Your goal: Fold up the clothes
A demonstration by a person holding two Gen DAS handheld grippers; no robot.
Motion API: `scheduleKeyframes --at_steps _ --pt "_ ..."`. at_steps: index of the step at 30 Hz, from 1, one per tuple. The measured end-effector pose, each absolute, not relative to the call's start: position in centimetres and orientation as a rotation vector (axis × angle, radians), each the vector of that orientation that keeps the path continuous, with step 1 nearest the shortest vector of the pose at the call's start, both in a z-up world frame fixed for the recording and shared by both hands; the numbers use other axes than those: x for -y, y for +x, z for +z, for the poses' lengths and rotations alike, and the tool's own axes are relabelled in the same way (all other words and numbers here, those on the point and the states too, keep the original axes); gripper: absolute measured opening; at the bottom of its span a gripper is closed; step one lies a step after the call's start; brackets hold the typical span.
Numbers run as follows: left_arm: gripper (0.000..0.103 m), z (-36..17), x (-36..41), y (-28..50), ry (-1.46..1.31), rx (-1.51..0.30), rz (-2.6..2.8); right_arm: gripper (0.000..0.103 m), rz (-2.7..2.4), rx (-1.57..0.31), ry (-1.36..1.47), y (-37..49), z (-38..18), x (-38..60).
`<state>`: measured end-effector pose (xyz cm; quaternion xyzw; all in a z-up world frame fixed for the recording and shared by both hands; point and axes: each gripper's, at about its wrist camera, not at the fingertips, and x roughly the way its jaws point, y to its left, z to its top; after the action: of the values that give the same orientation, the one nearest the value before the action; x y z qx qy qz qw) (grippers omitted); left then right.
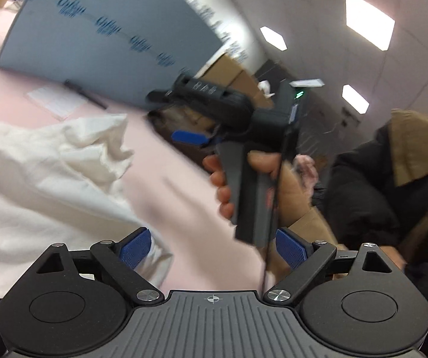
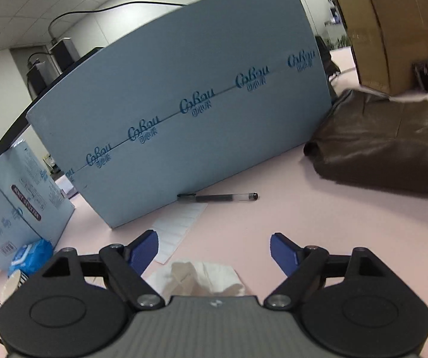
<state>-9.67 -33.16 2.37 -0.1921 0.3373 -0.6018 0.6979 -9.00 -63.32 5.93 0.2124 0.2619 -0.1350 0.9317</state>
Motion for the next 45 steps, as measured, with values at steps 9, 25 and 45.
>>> scheduleKeyframes --at_steps 9,25,45 --pt "0.101 9.1 20.8 -10.9 -0.393 -0.453 -1.078 0.091 -0.181 -0.482 0.348 -13.2 8.0 54.7" --pt "0.101 1.5 12.8 -11.3 0.078 -0.627 -0.512 0.095 -0.394 -0.598 0.204 -25.1 2.0 47.3" --pt "0.101 -0.8 15.1 -11.1 -0.006 -0.594 -0.582 0.095 -0.279 -0.469 0.278 -23.0 -0.2 48.1"
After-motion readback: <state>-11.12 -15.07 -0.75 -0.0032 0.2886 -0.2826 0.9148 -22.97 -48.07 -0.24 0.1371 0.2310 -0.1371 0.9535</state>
